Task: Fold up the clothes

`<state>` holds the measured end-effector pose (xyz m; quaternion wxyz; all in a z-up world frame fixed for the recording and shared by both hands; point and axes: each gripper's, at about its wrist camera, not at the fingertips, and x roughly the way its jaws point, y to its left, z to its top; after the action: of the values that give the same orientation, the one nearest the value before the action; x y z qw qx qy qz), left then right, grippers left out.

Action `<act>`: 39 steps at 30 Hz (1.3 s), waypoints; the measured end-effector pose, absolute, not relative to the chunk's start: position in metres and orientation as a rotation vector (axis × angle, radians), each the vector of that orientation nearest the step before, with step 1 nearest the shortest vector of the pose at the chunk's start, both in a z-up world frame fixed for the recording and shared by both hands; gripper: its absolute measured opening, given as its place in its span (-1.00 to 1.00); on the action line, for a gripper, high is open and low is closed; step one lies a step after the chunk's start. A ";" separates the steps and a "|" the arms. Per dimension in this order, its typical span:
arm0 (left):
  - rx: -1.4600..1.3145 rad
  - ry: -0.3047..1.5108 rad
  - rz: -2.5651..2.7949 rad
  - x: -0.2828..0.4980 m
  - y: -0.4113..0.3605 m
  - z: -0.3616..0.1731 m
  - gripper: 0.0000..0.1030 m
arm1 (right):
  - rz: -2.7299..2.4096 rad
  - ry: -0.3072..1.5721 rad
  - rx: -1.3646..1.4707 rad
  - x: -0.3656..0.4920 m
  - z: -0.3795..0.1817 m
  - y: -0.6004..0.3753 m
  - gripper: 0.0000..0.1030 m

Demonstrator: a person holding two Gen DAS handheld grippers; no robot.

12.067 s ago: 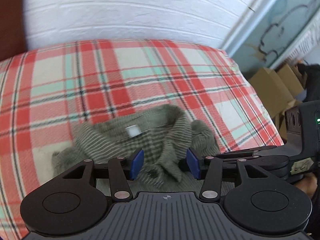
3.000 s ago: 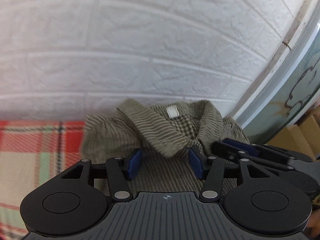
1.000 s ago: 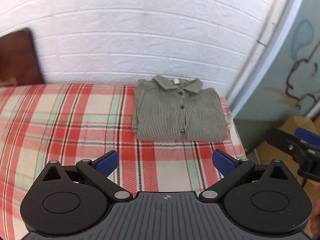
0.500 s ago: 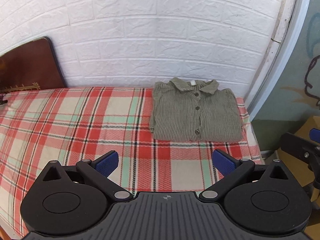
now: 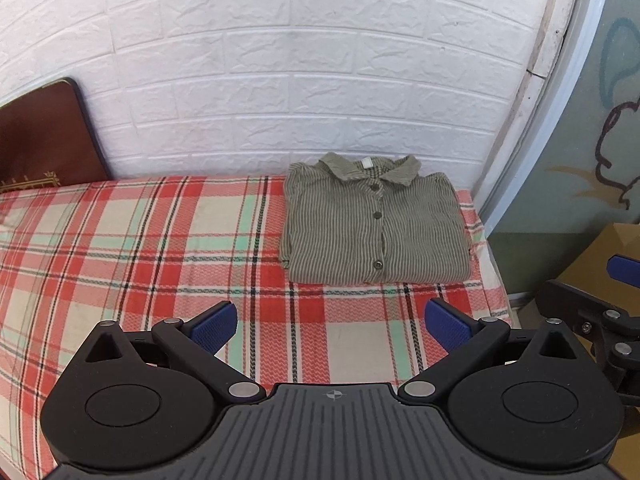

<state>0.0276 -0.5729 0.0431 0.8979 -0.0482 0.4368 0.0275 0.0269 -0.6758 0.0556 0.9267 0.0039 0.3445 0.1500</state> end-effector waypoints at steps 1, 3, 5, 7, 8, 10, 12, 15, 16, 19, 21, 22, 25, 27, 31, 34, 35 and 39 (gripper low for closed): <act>-0.100 0.906 0.055 0.029 -0.573 0.043 1.00 | 0.307 0.709 0.003 0.028 0.055 -0.675 0.99; -0.099 0.911 0.056 0.031 -0.572 0.041 1.00 | 0.306 0.713 -0.005 0.029 0.055 -0.672 0.99; -0.097 0.914 0.057 0.034 -0.573 0.041 1.00 | 0.306 0.718 -0.007 0.031 0.054 -0.671 0.99; -0.098 0.920 0.056 0.037 -0.573 0.040 1.00 | 0.305 0.720 -0.008 0.034 0.053 -0.672 0.99; -0.099 0.923 0.055 0.039 -0.573 0.039 1.00 | 0.305 0.722 -0.009 0.036 0.052 -0.671 0.99; -0.102 0.927 0.053 0.041 -0.573 0.039 1.00 | 0.304 0.726 -0.013 0.038 0.052 -0.671 0.99; -0.104 0.930 0.051 0.043 -0.574 0.039 1.00 | 0.305 0.727 -0.018 0.039 0.052 -0.671 0.99; -0.103 0.935 0.051 0.045 -0.575 0.038 1.00 | 0.307 0.729 -0.026 0.041 0.052 -0.672 0.99; -0.102 0.937 0.050 0.045 -0.576 0.037 1.00 | 0.307 0.730 -0.029 0.042 0.052 -0.672 0.99; -0.101 0.942 0.050 0.047 -0.577 0.036 1.00 | 0.311 0.734 -0.034 0.043 0.052 -0.673 0.99; -0.100 0.945 0.049 0.048 -0.577 0.036 1.00 | 0.316 0.737 -0.039 0.042 0.051 -0.673 0.99; -0.100 0.946 0.049 0.048 -0.578 0.035 1.00 | 0.318 0.739 -0.041 0.043 0.051 -0.673 0.99; -0.100 0.953 0.043 0.050 -0.580 0.034 1.00 | 0.323 0.743 -0.048 0.043 0.050 -0.672 0.99; -0.100 0.958 0.040 0.051 -0.581 0.033 1.00 | 0.328 0.747 -0.051 0.046 0.049 -0.672 0.99; -0.095 0.965 0.042 0.054 -0.586 0.031 1.00 | 0.334 0.757 -0.055 0.050 0.046 -0.674 0.99; -0.086 0.971 0.043 0.057 -0.590 0.029 1.00 | 0.333 0.764 -0.055 0.053 0.043 -0.676 0.99; -0.083 0.973 0.043 0.058 -0.592 0.028 1.00 | 0.333 0.765 -0.055 0.054 0.042 -0.678 0.99; -0.067 0.982 0.042 0.063 -0.600 0.026 1.00 | 0.332 0.769 -0.047 0.058 0.040 -0.685 0.99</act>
<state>0.0631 -0.5999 0.0262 0.8811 -0.0323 0.4713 0.0202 0.0576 -0.6846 0.0397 0.9133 -0.0230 0.3734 0.1612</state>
